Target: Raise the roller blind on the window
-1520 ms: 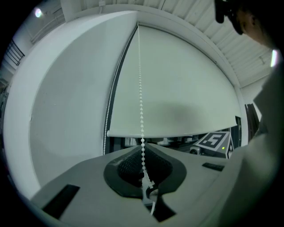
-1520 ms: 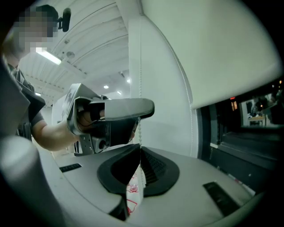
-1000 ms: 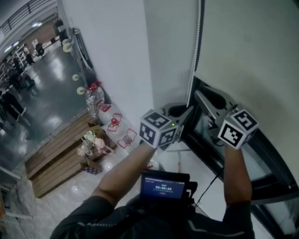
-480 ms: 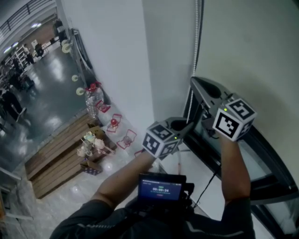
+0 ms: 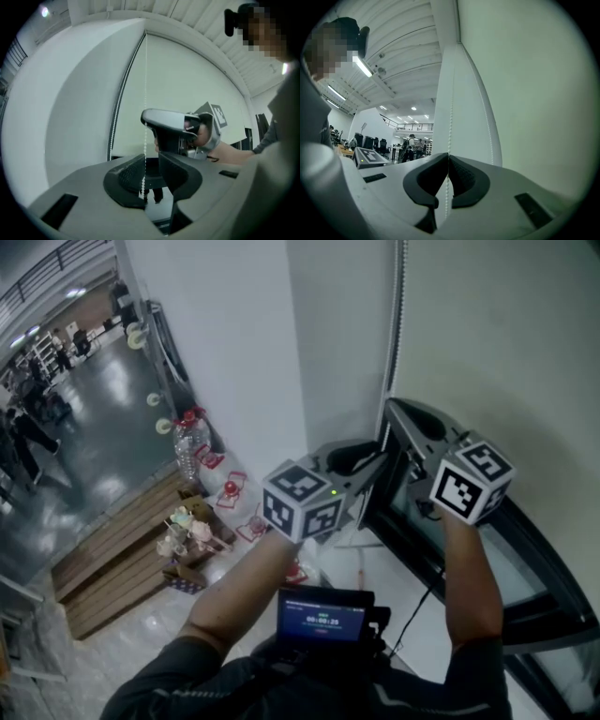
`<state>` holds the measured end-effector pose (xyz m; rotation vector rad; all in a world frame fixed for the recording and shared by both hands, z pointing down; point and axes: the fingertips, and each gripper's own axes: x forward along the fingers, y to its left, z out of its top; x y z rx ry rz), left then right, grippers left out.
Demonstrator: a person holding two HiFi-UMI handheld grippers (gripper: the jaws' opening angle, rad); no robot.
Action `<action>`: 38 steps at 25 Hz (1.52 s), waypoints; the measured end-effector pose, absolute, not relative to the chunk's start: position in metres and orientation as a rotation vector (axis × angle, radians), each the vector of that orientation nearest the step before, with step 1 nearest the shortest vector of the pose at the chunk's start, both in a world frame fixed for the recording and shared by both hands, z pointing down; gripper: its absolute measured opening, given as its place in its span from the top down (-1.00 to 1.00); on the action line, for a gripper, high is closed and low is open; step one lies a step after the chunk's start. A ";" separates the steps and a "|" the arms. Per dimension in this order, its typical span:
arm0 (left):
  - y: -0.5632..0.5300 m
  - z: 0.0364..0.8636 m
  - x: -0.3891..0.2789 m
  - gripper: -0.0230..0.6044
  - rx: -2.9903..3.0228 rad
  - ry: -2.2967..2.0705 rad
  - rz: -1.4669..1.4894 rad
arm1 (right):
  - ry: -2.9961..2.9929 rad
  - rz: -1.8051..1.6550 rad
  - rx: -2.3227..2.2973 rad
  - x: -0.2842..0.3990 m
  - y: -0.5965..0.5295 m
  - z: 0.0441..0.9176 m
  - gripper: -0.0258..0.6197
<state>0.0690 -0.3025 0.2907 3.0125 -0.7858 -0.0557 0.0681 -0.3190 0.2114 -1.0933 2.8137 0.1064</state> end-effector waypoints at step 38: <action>-0.306 0.362 0.089 0.93 2.968 -0.687 0.096 | 2.887 -0.142 -1.145 0.073 -0.312 0.318 0.91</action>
